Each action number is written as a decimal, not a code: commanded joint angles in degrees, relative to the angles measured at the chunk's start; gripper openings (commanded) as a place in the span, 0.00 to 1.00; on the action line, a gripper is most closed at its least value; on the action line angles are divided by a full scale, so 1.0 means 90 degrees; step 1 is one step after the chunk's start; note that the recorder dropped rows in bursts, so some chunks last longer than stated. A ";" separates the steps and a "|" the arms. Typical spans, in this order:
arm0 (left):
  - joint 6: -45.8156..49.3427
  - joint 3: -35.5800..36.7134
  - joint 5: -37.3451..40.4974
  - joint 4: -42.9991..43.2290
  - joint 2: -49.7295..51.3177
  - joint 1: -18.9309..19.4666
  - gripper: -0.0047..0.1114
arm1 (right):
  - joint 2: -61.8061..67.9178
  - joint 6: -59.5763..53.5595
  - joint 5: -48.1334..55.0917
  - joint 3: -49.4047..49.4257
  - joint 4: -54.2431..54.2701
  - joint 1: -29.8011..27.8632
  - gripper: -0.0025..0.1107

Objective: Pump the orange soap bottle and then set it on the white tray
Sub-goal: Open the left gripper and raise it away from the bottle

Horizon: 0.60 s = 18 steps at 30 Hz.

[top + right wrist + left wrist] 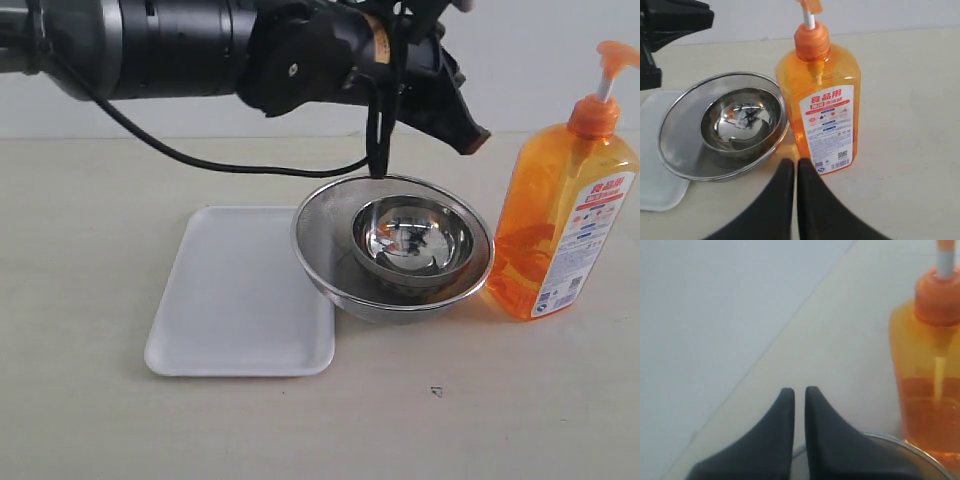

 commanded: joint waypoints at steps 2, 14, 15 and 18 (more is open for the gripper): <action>-0.0445 0.0313 -0.1253 -0.0143 0.0140 0.0405 0.08 | 0.0994 -0.0186 -0.0922 0.0039 0.0002 -0.0003 0.02; -0.3824 0.0318 -0.2930 0.2045 0.1086 0.0714 0.08 | 0.1267 0.0093 -0.4281 0.1841 0.0043 -0.0003 0.02; -0.4348 0.0318 -0.3357 0.2457 0.1169 0.0743 0.08 | 0.1323 0.0188 -0.4492 0.1937 0.0043 -0.0003 0.02; -0.5555 0.0279 -0.4392 0.3557 0.1372 0.0883 0.08 | 0.1516 0.0220 -0.4704 0.1971 0.0003 -0.0003 0.02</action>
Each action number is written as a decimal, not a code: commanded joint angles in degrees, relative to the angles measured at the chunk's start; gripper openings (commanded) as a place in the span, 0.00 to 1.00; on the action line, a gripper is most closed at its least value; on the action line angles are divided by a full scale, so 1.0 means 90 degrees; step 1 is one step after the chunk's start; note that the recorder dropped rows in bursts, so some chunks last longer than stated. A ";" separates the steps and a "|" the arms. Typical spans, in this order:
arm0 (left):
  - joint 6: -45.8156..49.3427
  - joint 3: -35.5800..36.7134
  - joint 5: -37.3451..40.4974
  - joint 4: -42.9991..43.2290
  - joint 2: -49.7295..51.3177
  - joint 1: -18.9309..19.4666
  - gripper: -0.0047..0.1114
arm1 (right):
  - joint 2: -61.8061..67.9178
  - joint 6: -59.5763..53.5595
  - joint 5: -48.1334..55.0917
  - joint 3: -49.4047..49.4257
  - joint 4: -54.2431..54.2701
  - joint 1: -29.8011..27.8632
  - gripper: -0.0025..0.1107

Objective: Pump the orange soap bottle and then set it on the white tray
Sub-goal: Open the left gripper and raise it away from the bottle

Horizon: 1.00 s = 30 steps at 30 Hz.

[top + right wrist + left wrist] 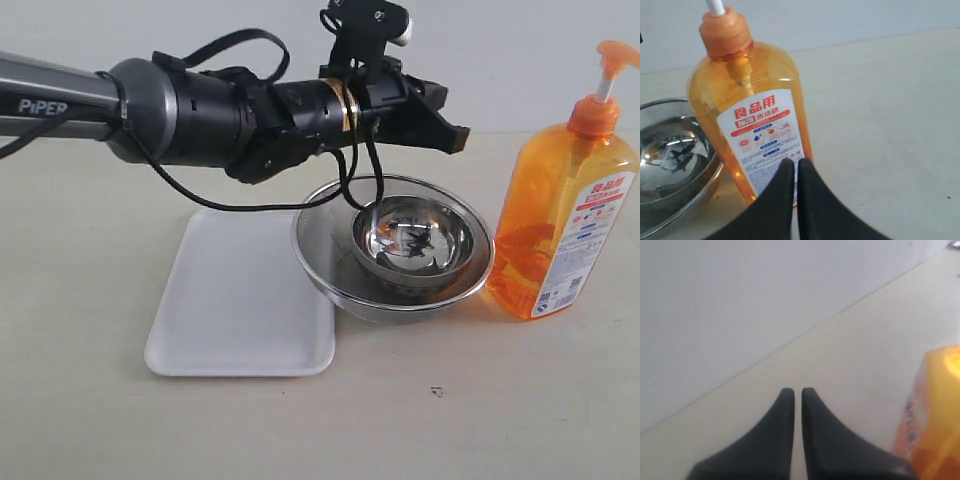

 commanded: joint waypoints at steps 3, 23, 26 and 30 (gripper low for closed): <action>-0.1923 -0.0014 -0.1445 0.2117 0.0323 0.0285 0.08 | 0.0444 0.0123 -0.0565 0.0109 -0.0145 -0.0003 0.02; -0.4354 -0.1414 -0.2538 0.4963 0.1260 0.0648 0.08 | 0.2966 -0.0207 -0.2373 -0.0534 -0.0315 0.0761 0.02; -0.4519 -0.1550 -0.2740 0.5129 0.1299 0.0648 0.08 | 0.2979 -0.0738 -0.2401 -0.0575 0.0366 0.0761 0.02; -0.4542 -0.1580 -0.2728 0.5129 0.1299 0.0622 0.08 | 0.2979 -0.1284 -0.2584 -0.0589 0.0797 0.0761 0.02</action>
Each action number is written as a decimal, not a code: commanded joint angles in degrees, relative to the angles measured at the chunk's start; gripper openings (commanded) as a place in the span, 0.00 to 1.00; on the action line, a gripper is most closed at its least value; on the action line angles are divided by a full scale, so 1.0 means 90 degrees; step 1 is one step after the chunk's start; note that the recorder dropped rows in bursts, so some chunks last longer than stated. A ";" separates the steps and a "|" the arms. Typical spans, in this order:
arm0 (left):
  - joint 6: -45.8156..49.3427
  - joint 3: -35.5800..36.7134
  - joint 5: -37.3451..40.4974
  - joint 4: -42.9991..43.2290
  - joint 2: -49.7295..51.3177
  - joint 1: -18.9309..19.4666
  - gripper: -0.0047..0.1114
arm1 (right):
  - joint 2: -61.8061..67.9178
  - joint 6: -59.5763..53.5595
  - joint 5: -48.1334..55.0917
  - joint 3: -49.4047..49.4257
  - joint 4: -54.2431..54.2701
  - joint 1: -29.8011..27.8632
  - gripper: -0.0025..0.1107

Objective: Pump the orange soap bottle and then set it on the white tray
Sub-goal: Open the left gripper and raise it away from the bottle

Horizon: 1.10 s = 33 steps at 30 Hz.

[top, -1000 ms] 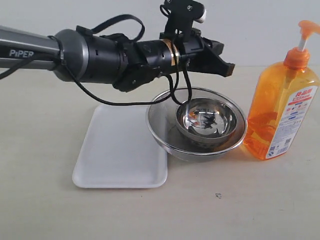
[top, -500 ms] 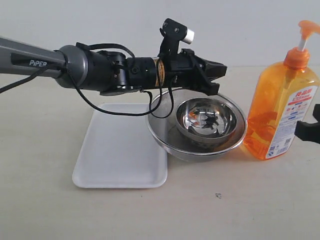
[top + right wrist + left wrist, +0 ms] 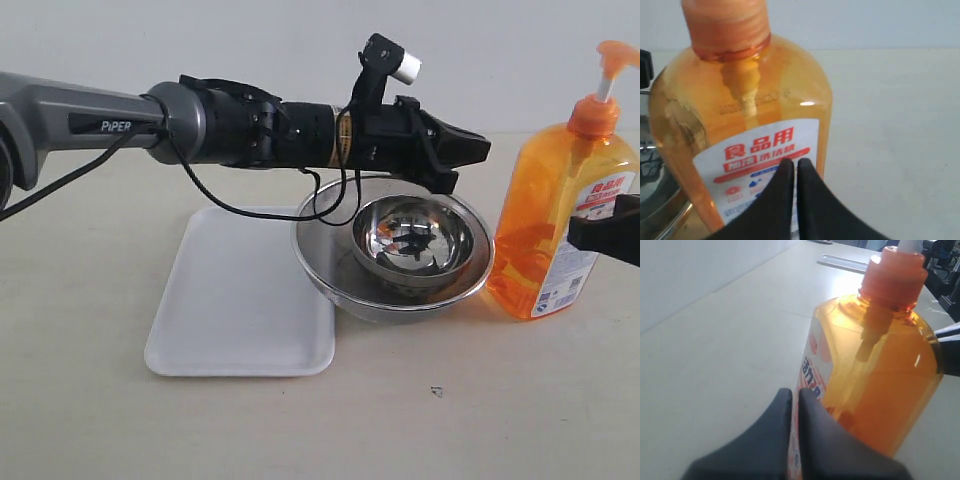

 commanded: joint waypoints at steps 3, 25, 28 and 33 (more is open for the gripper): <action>-0.0098 -0.0100 -0.0081 0.0070 0.0006 -0.0146 0.08 | 0.0043 -0.0544 -0.0272 -0.0046 0.0478 0.0010 0.02; -0.0469 -0.0660 -0.0791 0.0416 0.0433 -0.0311 0.08 | 0.0216 -0.1254 -0.0124 -0.0793 0.0704 -0.0381 0.02; -0.0469 -0.0660 -0.0970 0.0441 0.0433 -0.0311 0.08 | 0.0216 -0.1301 0.0059 -0.0897 0.0680 -0.0572 0.02; -0.0544 -0.0660 -0.1146 0.0542 0.0433 -0.0401 0.08 | 0.0216 -0.1383 0.0171 -0.0946 0.0668 -0.0628 0.02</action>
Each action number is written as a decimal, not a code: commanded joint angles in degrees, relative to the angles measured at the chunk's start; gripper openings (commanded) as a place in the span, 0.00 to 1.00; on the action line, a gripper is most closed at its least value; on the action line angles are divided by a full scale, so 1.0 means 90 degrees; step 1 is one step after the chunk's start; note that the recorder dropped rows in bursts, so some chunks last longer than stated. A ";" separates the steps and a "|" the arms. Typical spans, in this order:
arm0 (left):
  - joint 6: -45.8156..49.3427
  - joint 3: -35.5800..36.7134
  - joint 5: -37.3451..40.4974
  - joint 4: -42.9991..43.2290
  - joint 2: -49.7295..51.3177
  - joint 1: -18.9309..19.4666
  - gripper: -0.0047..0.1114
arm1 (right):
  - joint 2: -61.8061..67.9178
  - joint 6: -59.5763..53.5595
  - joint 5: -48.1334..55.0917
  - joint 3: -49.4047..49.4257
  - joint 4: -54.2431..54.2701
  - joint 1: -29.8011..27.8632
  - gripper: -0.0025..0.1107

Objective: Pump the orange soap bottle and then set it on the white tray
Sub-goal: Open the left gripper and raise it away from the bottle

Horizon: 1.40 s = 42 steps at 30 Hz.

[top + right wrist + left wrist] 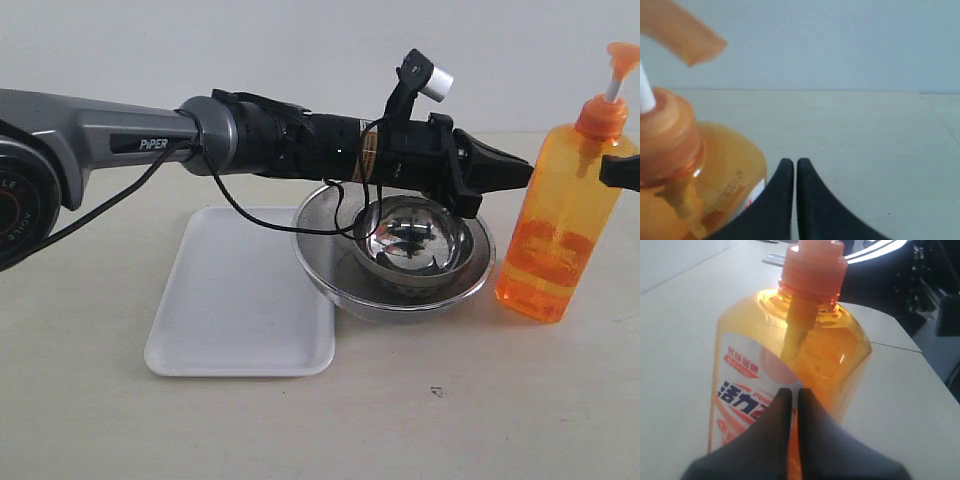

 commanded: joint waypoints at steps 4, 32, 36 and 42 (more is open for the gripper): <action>-0.0110 -0.0069 -0.0205 0.0142 -0.0015 -0.0321 0.08 | 0.0269 -0.0101 0.0158 -0.0128 -0.0048 -0.0052 0.02; -0.0989 -0.0069 -0.0406 0.1523 -0.0402 -0.0525 0.08 | -0.0520 -0.1974 0.1520 -0.0544 0.1248 -0.0343 0.02; -0.1521 -0.0069 -0.0382 0.2023 -0.0683 -0.0392 0.08 | -0.1336 -0.2116 0.2389 -0.0544 0.1342 -0.0563 0.02; -0.1707 -0.0069 -0.0769 0.2081 -0.1129 0.0087 0.08 | -0.2553 -0.2034 0.3793 -0.0176 0.1262 -0.0639 0.02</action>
